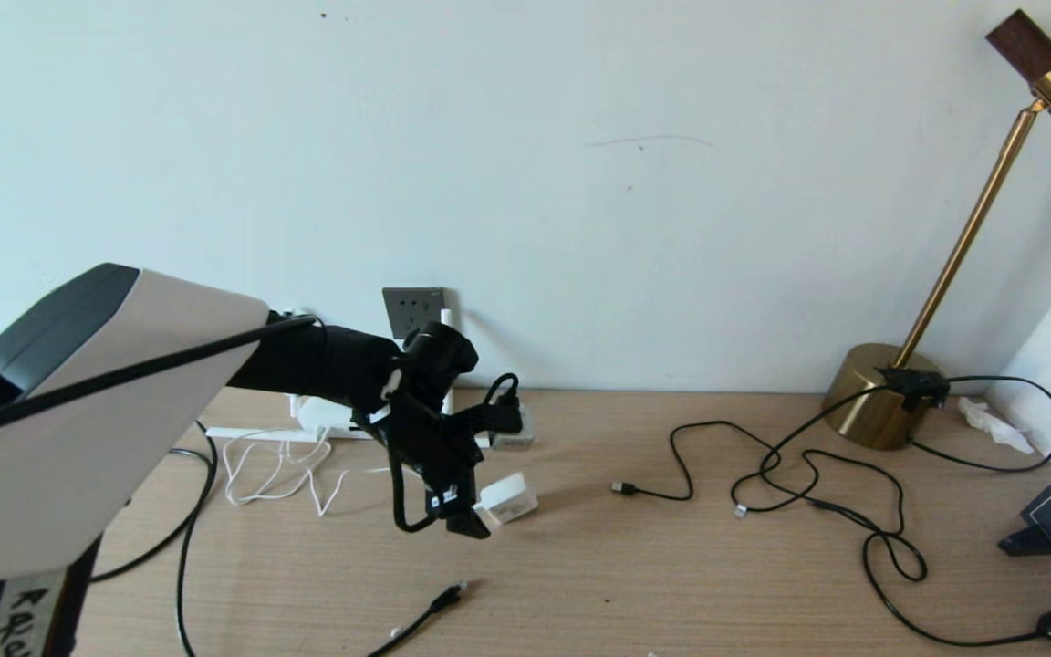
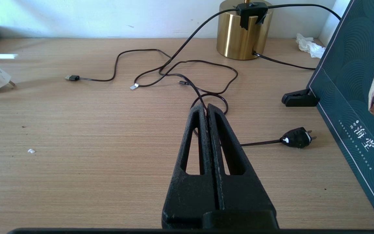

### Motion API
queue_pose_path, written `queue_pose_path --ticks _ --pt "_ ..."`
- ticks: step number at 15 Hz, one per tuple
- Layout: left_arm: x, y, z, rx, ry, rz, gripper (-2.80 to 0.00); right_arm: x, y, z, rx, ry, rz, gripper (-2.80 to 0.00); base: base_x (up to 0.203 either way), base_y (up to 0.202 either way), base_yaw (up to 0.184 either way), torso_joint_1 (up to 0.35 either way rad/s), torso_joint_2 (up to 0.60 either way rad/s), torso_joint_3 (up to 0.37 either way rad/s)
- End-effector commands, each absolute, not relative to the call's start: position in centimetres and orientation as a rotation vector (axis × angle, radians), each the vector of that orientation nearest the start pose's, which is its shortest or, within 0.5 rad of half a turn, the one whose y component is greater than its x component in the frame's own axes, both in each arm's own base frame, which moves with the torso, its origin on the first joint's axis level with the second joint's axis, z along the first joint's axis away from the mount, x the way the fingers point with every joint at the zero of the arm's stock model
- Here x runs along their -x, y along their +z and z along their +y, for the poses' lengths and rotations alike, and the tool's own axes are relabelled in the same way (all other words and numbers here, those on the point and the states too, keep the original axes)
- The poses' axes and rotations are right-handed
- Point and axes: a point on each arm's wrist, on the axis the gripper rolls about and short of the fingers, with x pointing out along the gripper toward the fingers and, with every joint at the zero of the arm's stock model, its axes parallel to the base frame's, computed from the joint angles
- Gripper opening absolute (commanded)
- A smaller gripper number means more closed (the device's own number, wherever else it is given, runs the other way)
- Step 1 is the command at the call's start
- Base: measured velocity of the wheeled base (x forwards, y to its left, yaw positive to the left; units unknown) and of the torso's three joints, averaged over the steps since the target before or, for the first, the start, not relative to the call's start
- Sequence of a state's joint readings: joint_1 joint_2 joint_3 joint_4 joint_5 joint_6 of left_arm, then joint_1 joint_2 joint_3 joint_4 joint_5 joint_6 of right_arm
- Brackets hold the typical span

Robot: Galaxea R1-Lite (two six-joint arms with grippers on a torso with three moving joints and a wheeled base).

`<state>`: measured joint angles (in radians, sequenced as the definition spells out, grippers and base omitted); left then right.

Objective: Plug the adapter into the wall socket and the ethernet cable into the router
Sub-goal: Pick up plug

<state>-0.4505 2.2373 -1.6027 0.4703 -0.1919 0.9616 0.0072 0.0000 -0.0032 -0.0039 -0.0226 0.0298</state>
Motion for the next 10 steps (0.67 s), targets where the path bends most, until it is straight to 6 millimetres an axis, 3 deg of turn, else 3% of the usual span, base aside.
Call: queue_pose_path --ticks 1,4,10 --pt "-36.1 11.5 -18.1 -0.978 -1.080 0.744 0.00 2.3 7.7 -0.1 -0.031 -0.015 -0.006 -2.80 0.000 0.000 0.000 0.000 0.00 0.000" --pt "-36.1 11.4 -18.9 -0.934 -1.134 0.710 0.00 2.3 7.7 -0.1 -0.030 -0.015 -0.006 -2.80 0.000 0.000 0.000 0.000 0.00 0.000" --pt "-37.9 8.3 -19.7 -0.889 -1.113 0.716 0.00 2.3 7.7 -0.1 -0.029 -0.015 -0.006 -2.80 0.000 0.000 0.000 0.000 0.00 0.000"
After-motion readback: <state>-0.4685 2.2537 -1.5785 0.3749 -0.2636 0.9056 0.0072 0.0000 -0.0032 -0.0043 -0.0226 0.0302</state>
